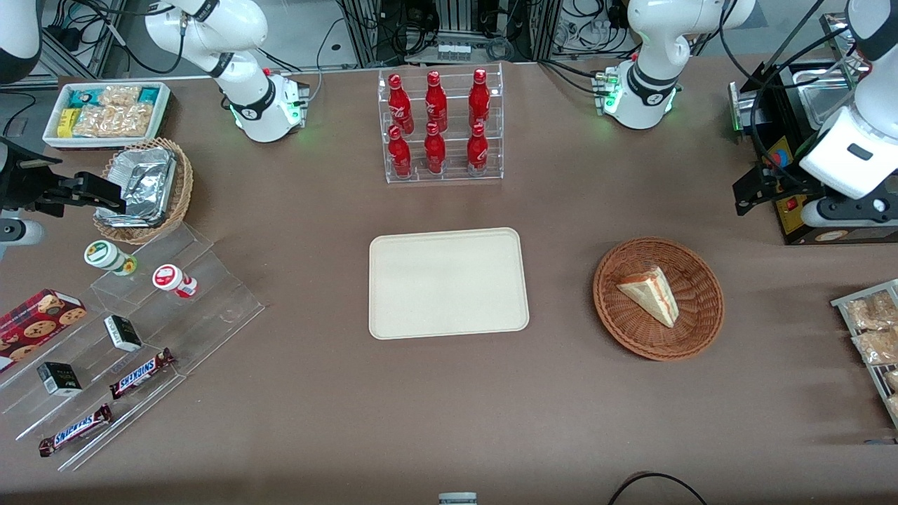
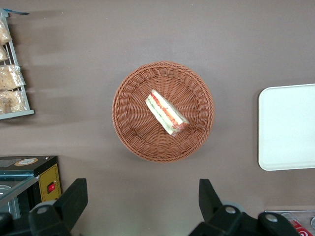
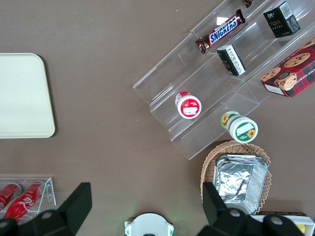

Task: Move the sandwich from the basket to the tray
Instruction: 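Move the left gripper down over the wrapped sandwich in the wicker basket, then close the left gripper on the sandwich and lift it from the basket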

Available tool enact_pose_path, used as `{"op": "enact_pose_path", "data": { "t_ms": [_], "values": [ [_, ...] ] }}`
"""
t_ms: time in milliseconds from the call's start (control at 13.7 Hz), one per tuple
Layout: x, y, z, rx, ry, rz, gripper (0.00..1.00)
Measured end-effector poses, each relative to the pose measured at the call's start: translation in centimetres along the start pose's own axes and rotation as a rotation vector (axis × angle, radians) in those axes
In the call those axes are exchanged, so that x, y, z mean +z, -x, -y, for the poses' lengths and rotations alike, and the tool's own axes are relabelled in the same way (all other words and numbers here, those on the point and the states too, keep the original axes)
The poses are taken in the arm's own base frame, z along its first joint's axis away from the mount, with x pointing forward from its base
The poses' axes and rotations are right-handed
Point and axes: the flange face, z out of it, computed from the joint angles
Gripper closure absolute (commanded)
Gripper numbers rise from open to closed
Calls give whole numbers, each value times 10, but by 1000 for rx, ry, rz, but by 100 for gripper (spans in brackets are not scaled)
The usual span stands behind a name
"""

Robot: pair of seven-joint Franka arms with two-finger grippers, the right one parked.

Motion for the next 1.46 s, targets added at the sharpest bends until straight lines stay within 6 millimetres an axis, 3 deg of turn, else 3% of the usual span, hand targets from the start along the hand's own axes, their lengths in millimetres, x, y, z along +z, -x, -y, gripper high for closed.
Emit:
{"op": "enact_pose_path", "data": {
  "t_ms": [366,585,878,1171,1463],
  "values": [
    [5,-2,2,-9,37,29,0],
    [31,-6,15,-33,35,67,0],
    [121,-16,7,-141,35,59,0],
    [212,-7,-10,-374,55,-35,0],
    [271,16,-25,-501,73,-62,0]
  ]
}}
